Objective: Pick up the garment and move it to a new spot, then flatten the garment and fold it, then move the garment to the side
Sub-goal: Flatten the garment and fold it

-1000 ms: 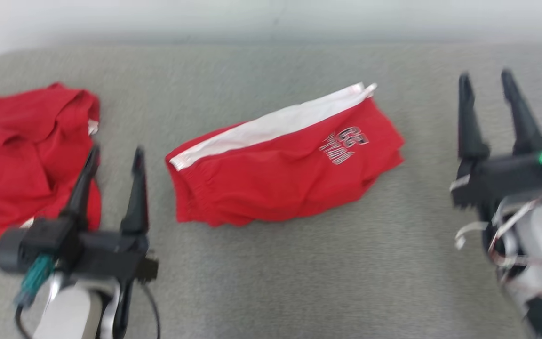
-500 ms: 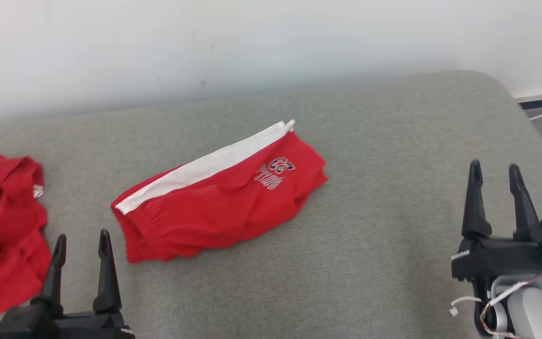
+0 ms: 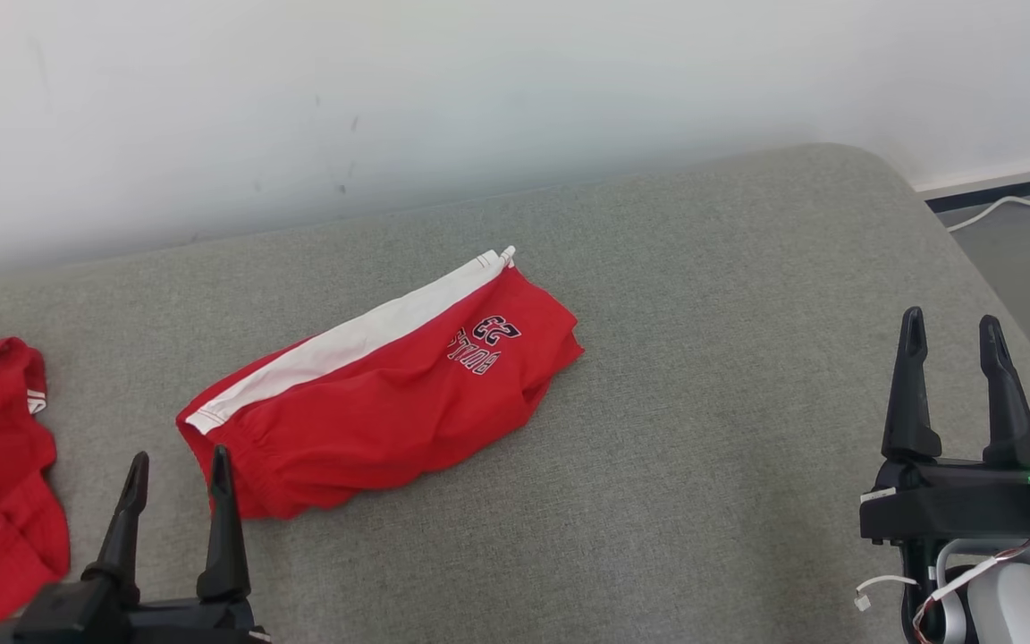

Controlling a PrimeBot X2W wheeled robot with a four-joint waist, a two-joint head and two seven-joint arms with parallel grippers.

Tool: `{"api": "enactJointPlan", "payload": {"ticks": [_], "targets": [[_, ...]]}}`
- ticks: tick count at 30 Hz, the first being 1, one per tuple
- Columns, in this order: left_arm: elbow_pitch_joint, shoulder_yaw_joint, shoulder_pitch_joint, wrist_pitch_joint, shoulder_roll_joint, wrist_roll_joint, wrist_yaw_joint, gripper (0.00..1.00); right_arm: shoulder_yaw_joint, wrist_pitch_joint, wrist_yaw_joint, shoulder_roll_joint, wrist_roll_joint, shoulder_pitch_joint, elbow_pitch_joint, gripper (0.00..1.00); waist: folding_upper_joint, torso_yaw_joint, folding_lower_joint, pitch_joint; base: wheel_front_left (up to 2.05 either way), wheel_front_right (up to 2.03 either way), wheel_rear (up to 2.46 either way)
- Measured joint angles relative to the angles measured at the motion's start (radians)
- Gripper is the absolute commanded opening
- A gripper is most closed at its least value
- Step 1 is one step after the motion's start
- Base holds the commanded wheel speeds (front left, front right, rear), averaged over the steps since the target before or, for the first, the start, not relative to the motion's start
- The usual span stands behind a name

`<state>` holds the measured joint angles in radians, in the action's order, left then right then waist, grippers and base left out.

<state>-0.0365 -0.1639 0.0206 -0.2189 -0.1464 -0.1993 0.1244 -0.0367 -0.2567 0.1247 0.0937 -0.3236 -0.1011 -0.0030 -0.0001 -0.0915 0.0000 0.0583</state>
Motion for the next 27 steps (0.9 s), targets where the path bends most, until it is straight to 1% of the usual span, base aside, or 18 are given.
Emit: {"api": "enactJointPlan", "payload": {"ticks": [13,27], "targets": [[0.002,0.028,-0.001,0.053,0.017,0.014,0.000,1.00,0.005,0.000,0.000,-0.006,0.020,0.000,-0.014,1.00,0.0000,0.017,0.0001,0.028,0.00,0.00,0.00],[0.003,0.003,-0.022,0.096,0.023,0.030,0.000,1.00,0.007,0.000,0.000,-0.002,0.044,-0.001,-0.026,1.00,0.0002,0.040,0.0001,0.063,0.00,0.00,0.00]]}}
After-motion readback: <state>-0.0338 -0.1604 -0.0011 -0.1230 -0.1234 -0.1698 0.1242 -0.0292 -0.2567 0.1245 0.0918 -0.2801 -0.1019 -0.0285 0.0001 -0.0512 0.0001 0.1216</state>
